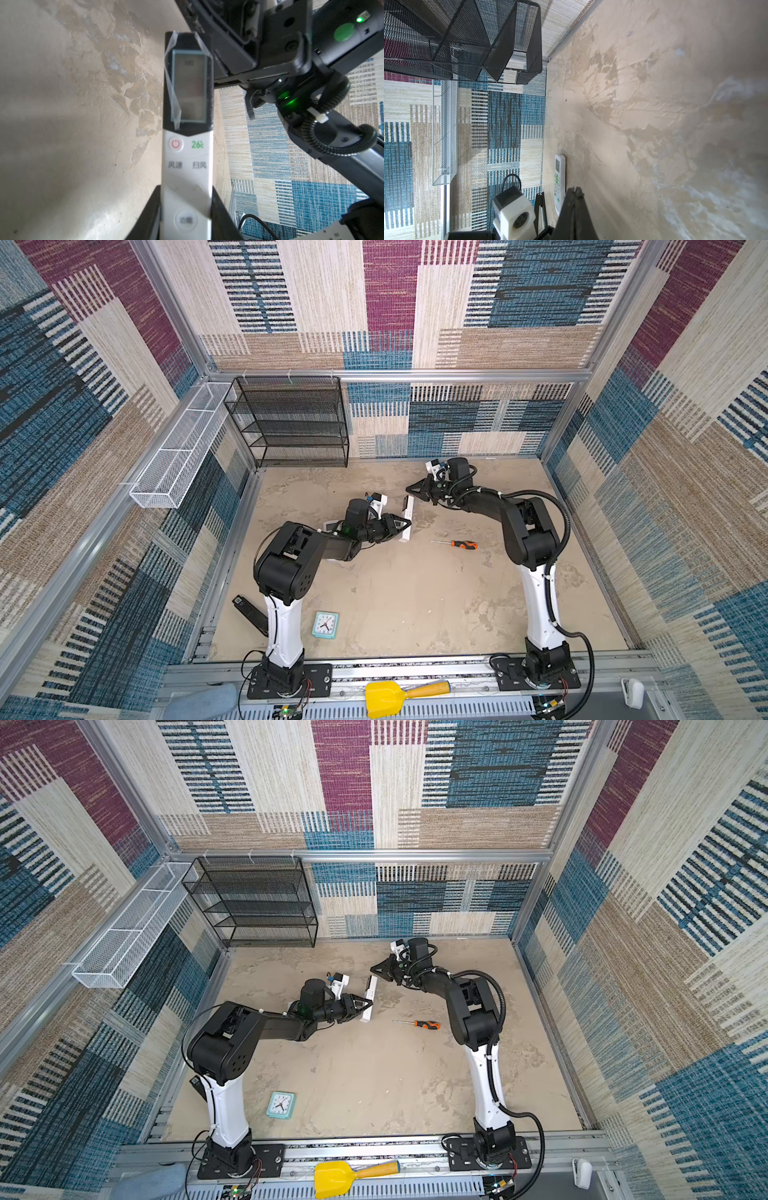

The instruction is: Unload the batteries from the remote control

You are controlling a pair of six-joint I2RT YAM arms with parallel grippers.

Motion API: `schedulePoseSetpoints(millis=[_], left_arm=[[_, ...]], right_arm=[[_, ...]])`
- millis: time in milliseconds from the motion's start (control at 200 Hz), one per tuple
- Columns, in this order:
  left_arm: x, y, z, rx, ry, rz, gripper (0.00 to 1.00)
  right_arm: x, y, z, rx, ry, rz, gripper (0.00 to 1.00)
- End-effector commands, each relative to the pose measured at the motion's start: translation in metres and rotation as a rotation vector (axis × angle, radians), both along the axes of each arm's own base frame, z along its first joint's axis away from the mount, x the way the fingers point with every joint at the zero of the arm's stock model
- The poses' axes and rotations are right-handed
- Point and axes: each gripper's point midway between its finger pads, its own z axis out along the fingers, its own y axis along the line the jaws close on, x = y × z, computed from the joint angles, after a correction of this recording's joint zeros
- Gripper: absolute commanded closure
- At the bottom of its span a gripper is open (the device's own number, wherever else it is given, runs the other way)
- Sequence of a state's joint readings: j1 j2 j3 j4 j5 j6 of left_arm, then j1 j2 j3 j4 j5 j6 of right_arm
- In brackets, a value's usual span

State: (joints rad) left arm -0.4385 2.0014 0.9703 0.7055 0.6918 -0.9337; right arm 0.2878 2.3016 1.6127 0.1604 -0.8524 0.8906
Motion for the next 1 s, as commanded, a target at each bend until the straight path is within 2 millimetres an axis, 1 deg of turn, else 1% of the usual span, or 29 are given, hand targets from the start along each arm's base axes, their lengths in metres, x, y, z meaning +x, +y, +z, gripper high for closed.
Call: schedulePoseSetpoints(millis=[0, 60, 280, 451, 541, 571, 596, 636, 651, 776, 896, 976, 991], left_arm=[[0.003, -0.005, 0.019, -0.047, -0.057, -0.025, 1.0], [0.003, -0.006, 0.02, -0.049, -0.056, -0.028, 1.0], [0.005, -0.009, 0.017, -0.057, -0.045, -0.032, 1.0], [0.009, -0.009, 0.021, -0.057, -0.064, -0.022, 1.0], [0.018, -0.006, 0.024, -0.06, -0.091, -0.001, 1.0], [0.022, -0.004, 0.025, -0.07, -0.094, 0.011, 1.0], [0.026, -0.002, 0.025, -0.081, -0.098, 0.019, 1.0], [0.032, 0.001, 0.029, -0.096, -0.107, 0.032, 1.0], [0.034, 0.0, 0.029, -0.097, -0.111, 0.031, 1.0], [0.044, -0.002, 0.03, -0.054, -0.121, 0.016, 1.0], [0.051, -0.002, 0.027, -0.048, -0.119, 0.023, 1.0], [0.051, 0.0, 0.023, -0.033, -0.108, 0.025, 1.0], [0.051, 0.0, 0.022, -0.027, -0.106, 0.024, 1.0]], right_arm=[[-0.007, 0.004, -0.002, 0.028, 0.021, 0.019, 1.0], [-0.01, 0.005, -0.005, 0.036, 0.029, 0.023, 1.0], [-0.014, 0.012, 0.0, 0.045, 0.018, 0.046, 1.0], [-0.026, 0.019, -0.008, 0.052, 0.048, 0.061, 1.0], [-0.036, 0.022, -0.016, 0.099, 0.098, 0.06, 1.0], [-0.038, 0.023, -0.014, 0.133, 0.106, 0.056, 1.0], [-0.043, 0.022, -0.018, 0.157, 0.149, 0.048, 1.0], [-0.046, 0.023, -0.012, 0.212, 0.141, 0.042, 1.0], [-0.048, 0.023, -0.013, 0.221, 0.156, 0.038, 1.0], [-0.046, 0.022, -0.012, 0.245, 0.17, 0.017, 1.0], [-0.041, 0.023, -0.006, 0.254, 0.159, 0.009, 1.0], [-0.033, 0.021, -0.004, 0.22, 0.136, 0.003, 1.0], [-0.031, 0.021, -0.005, 0.207, 0.129, 0.003, 0.99]])
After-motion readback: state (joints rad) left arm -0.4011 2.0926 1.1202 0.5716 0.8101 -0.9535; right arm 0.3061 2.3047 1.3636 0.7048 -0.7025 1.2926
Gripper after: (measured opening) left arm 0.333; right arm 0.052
